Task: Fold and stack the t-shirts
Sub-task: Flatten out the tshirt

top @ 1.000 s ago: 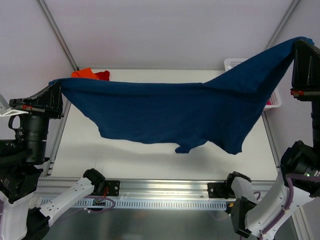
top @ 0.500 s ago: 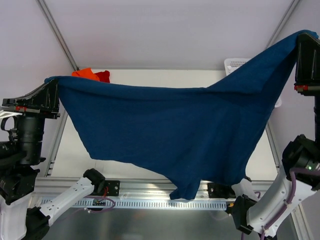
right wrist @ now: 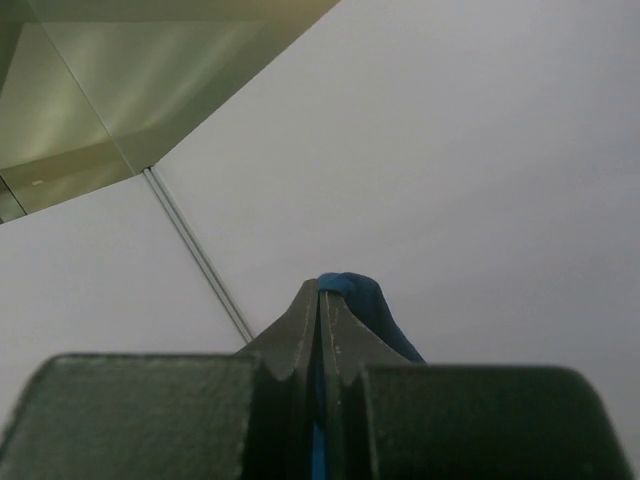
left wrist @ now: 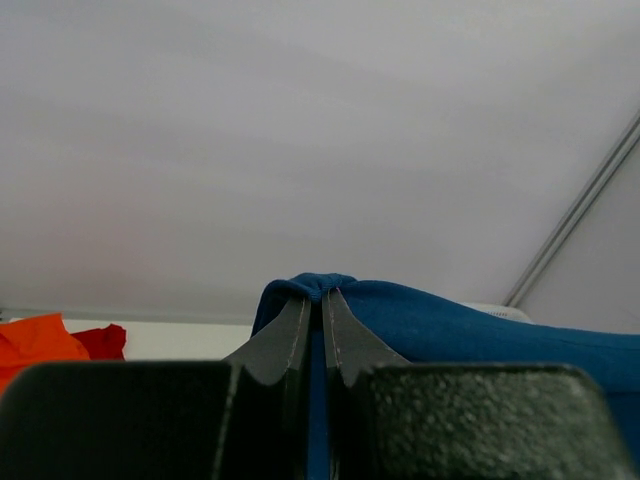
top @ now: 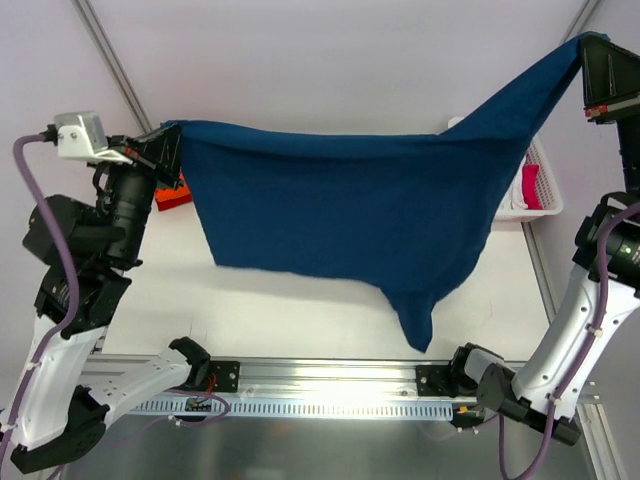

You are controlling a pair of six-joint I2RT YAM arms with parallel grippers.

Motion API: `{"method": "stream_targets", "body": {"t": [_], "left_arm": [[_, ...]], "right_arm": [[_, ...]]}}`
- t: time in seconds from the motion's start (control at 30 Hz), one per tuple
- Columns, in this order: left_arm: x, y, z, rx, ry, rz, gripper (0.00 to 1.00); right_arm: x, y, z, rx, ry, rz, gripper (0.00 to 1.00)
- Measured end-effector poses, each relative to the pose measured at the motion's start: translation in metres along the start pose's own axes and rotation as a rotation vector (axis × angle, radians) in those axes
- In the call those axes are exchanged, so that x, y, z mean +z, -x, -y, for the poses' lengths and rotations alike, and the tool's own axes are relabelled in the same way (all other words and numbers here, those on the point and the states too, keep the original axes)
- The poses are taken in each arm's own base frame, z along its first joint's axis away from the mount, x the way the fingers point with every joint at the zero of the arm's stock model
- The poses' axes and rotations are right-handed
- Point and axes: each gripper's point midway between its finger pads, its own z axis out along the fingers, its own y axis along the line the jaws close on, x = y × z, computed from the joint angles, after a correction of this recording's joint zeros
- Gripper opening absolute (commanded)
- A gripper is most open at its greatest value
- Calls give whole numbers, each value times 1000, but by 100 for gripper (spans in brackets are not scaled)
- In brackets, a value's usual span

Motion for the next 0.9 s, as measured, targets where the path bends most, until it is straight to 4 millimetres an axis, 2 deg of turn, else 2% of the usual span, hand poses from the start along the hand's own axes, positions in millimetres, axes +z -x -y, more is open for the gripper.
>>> {"method": "stream_targets", "body": {"t": [0.17, 0.3, 0.47, 0.7, 0.9], "left_arm": [[33, -12, 8, 30, 17, -28, 0], [64, -35, -1, 55, 59, -73, 0], [106, -63, -15, 39, 85, -143, 0], [157, -80, -39, 10, 67, -198, 0], [193, -74, -73, 23, 55, -207, 0]], "right_arm": [[23, -24, 41, 37, -39, -69, 0], [43, -57, 79, 73, -88, -159, 0], [73, -85, 109, 86, -110, -242, 0], [114, -125, 109, 54, -43, -339, 0], [137, -149, 106, 7, 15, -370, 0]]}}
